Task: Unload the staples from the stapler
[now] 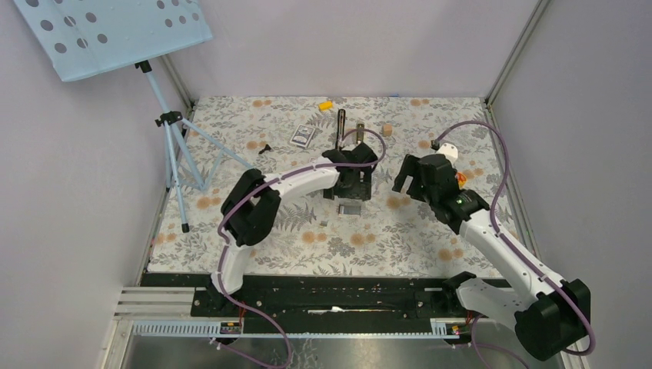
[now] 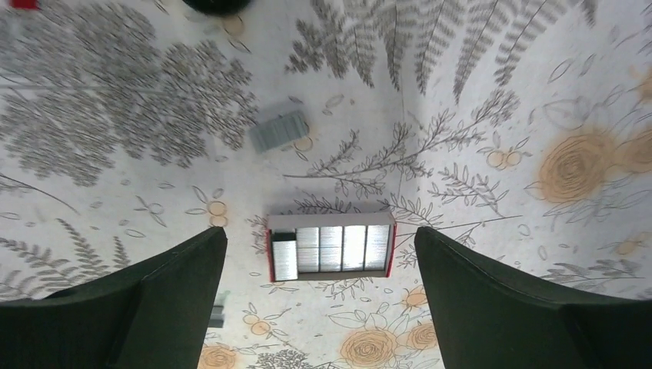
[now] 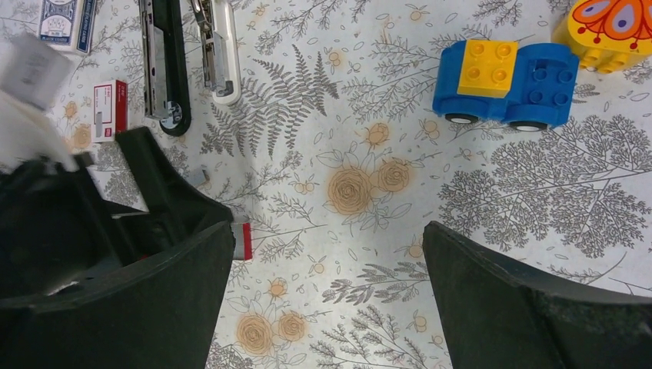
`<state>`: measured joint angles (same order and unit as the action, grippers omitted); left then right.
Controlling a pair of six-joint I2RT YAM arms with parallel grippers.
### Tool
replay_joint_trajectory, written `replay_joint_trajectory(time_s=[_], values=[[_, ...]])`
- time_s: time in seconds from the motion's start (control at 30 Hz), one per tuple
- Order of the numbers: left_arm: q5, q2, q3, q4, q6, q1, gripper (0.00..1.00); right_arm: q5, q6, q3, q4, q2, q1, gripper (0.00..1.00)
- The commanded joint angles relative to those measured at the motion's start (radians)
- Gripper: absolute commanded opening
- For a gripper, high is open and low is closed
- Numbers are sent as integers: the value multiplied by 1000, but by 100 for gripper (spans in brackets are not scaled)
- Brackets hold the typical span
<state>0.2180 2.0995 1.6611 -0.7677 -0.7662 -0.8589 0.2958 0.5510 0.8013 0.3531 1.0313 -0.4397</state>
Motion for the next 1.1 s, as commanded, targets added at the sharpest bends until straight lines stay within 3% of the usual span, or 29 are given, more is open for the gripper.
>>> replay_joint_trajectory(time_s=[0.0, 0.2, 0.37, 0.77, 1.07], values=[[-9, -147, -19, 56, 39, 69, 96, -35, -8, 67, -50, 37, 7, 100], [-69, -299, -185, 159, 88, 213, 95, -209, -46, 99, -92, 111, 8, 100], [-212, -407, -328, 239, 123, 377, 94, -336, -32, 171, -102, 260, -8, 99], [-190, -548, -453, 241, 267, 541, 94, -270, -79, 517, 50, 715, -182, 99], [-311, -561, -509, 281, 241, 636, 94, -216, -144, 681, 122, 920, -240, 91]])
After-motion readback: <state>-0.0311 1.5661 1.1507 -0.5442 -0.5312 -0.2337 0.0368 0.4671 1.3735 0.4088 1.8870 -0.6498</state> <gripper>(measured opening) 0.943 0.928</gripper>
